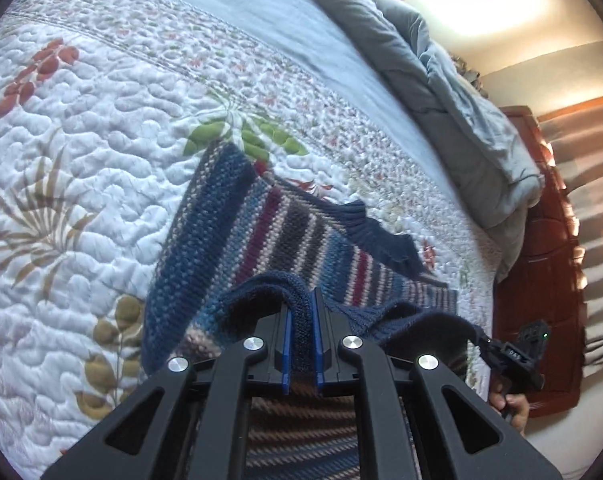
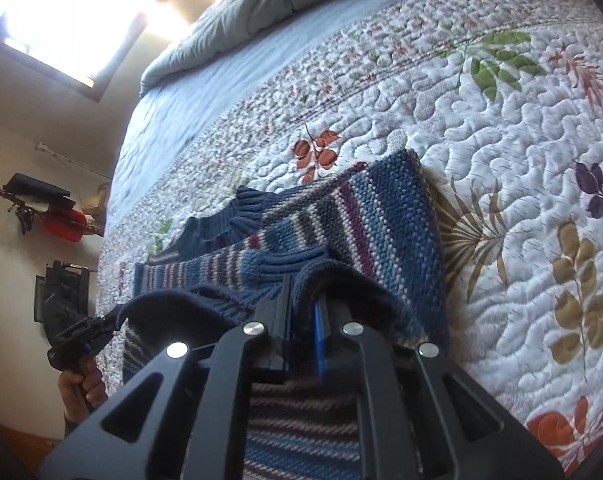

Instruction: Fold small clothes

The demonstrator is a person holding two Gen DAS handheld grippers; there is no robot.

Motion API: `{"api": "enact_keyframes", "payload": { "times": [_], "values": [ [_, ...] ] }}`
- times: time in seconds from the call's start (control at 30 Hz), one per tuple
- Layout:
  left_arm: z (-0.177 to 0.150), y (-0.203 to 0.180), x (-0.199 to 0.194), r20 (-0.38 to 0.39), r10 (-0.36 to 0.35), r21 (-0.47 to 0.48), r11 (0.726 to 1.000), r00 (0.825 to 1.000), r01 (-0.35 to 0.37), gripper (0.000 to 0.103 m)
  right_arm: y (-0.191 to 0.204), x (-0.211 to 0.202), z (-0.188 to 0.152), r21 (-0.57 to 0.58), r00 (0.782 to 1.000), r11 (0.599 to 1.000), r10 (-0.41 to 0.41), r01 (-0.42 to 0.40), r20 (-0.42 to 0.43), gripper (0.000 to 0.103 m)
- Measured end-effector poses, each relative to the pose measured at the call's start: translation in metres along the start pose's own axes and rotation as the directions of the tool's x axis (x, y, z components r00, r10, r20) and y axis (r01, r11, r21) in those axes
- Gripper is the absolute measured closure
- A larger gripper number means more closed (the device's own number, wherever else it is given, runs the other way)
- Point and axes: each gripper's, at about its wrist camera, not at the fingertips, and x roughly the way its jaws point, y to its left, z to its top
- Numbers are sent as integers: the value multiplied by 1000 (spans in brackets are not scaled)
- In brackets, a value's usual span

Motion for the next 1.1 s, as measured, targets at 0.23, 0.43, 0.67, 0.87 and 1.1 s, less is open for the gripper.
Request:
{"api": "enact_keyframes", "payload": {
  "times": [0.23,0.43,0.67,0.87,1.1],
  "values": [
    [-5,-10,-12,23,-21,85,996,1000,19,86,-14,-1,8,-1,993,994,114,-114,-43,81],
    [-2,-17,-40,78,-4,157,988,997,-8,43,-19,-16,14,-53,994,993,108,-109,-27,42],
    [12,-16,-28,5,-4,265,964,1000,2,43,-23,8,27,-125,990,987,92,-105,-109,58],
    [20,-27,10,-73,76,364,930,994,-45,43,-19,34,31,-158,986,984,60,-84,-154,58],
    [31,-26,51,-149,164,385,918,975,-96,42,-22,41,35,-153,985,984,64,-89,-161,59]
  ]
}}
